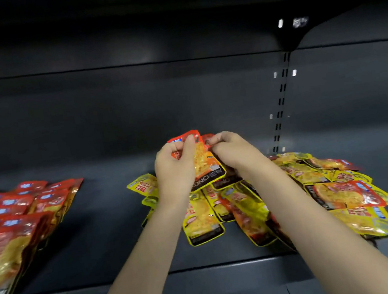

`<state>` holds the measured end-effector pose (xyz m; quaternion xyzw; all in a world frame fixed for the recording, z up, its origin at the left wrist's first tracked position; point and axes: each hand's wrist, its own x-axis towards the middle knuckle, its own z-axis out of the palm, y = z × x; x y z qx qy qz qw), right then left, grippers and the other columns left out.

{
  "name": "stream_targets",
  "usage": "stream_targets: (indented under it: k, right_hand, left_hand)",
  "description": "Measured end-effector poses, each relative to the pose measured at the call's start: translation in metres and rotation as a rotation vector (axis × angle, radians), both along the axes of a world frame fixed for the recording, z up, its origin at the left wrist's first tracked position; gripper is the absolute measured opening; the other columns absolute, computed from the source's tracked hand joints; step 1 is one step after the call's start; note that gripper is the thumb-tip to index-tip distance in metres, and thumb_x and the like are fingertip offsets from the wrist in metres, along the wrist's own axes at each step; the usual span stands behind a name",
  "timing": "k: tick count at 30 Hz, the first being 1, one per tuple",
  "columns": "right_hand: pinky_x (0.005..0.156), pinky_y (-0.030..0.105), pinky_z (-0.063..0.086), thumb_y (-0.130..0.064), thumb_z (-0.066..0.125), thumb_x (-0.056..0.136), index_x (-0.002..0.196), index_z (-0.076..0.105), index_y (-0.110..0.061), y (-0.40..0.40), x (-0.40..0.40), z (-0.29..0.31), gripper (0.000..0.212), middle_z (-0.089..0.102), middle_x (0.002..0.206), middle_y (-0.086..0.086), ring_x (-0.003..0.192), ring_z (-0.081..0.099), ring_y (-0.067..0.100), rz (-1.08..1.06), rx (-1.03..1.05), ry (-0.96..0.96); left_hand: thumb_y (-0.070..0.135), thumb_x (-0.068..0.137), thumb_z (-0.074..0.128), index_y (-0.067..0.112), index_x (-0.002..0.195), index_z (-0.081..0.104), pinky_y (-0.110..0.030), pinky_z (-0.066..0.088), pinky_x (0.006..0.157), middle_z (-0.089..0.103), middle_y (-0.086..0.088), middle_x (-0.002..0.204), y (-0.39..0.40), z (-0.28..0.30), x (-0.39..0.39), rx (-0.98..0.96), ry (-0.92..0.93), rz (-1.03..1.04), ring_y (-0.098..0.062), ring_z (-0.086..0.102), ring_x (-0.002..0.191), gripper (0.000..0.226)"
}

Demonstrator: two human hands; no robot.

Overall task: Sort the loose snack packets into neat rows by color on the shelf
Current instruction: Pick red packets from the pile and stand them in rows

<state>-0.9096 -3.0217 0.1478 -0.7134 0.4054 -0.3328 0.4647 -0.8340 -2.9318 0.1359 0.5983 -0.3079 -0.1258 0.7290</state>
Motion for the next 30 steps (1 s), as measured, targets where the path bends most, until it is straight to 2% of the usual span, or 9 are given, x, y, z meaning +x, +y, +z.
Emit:
stream_targets:
  k: [3,7,10,12,16,20,24,26,30]
  right_hand:
    - [0.057,0.028,0.046,0.004,0.042,0.082,0.077,0.061,-0.023,0.014,0.031,-0.003,0.034,0.064,0.077,0.004,0.065,0.058,0.02,0.104,0.047,-0.049]
    - [0.066,0.032,0.05,0.006,0.041,0.084,0.076,0.06,-0.02,0.033,0.075,-0.012,0.034,0.066,0.085,0.008,0.075,0.06,0.022,0.169,0.078,-0.042]
    - [0.063,0.028,0.048,0.004,0.042,0.083,0.075,0.059,-0.021,0.045,0.108,-0.017,0.031,0.063,0.087,0.005,0.077,0.058,0.02,0.174,0.078,-0.013]
    - [0.066,0.033,0.048,0.004,0.041,0.079,0.073,0.058,-0.022,0.05,0.128,-0.021,0.032,0.062,0.084,0.004,0.078,0.057,0.021,0.159,0.076,0.017]
    - [0.061,0.034,0.047,0.003,0.045,0.077,0.069,0.057,-0.022,0.059,0.166,-0.03,0.028,0.059,0.08,0.007,0.075,0.057,0.025,0.115,0.128,0.039]
    - [0.054,0.029,0.048,0.007,0.047,0.079,0.066,0.051,-0.018,0.065,0.197,-0.04,0.028,0.058,0.085,0.011,0.077,0.057,0.026,0.105,0.184,0.042]
    - [0.074,0.043,0.055,0.009,0.048,0.078,0.065,0.05,-0.017,0.071,0.222,-0.047,0.029,0.06,0.089,0.012,0.083,0.059,0.028,0.089,0.224,0.05]
    - [0.078,0.046,0.056,0.008,0.047,0.079,0.065,0.051,-0.016,0.07,0.234,-0.052,0.029,0.061,0.094,0.013,0.087,0.061,0.03,0.068,0.241,0.066]
    - [0.06,0.03,0.053,0.007,0.049,0.086,0.064,0.052,-0.014,0.07,0.248,-0.06,0.03,0.061,0.087,0.011,0.077,0.059,0.024,0.022,0.264,0.089]
  left_hand:
    - [0.026,0.09,0.062,0.021,0.081,0.063,-0.021,0.042,0.066,0.058,0.012,0.076,0.022,0.004,0.038,0.055,-0.082,0.033,-0.005,0.052,0.069,0.01]
    - [0.017,0.093,0.058,0.024,0.094,0.065,-0.024,0.046,0.084,0.063,0.008,0.097,0.045,0.01,0.094,0.121,-0.134,0.049,-0.009,0.058,0.089,0.009]
    - [0.012,0.093,0.058,0.02,0.107,0.063,-0.025,0.05,0.08,0.061,0.006,0.099,0.06,0.017,0.132,0.157,-0.123,0.023,-0.009,0.06,0.085,0.017]
    - [0.008,0.092,0.059,0.019,0.11,0.06,-0.028,0.051,0.081,0.062,0.005,0.097,0.069,0.02,0.157,0.163,-0.089,0.002,-0.012,0.062,0.089,0.021]
    - [0.003,0.087,0.064,0.02,0.09,0.059,-0.035,0.053,0.076,0.064,-0.003,0.084,0.088,0.025,0.204,0.184,-0.036,-0.044,-0.02,0.063,0.083,0.017]
    - [0.001,0.085,0.064,0.019,0.078,0.063,-0.05,0.049,0.092,0.063,-0.008,0.076,0.101,0.033,0.243,0.172,0.009,-0.052,-0.027,0.06,0.082,0.02]
    - [0.005,0.088,0.063,0.021,0.078,0.063,-0.049,0.05,0.094,0.063,-0.004,0.081,0.109,0.042,0.274,0.172,0.019,-0.033,-0.028,0.063,0.092,0.019]
    - [0.005,0.088,0.063,0.02,0.078,0.063,-0.05,0.05,0.094,0.063,-0.004,0.084,0.112,0.045,0.285,0.17,0.01,-0.04,-0.028,0.063,0.096,0.018]
    - [0.005,0.089,0.062,0.021,0.078,0.061,-0.046,0.051,0.093,0.062,-0.002,0.085,0.117,0.046,0.3,0.195,-0.019,-0.068,-0.025,0.062,0.095,0.02]
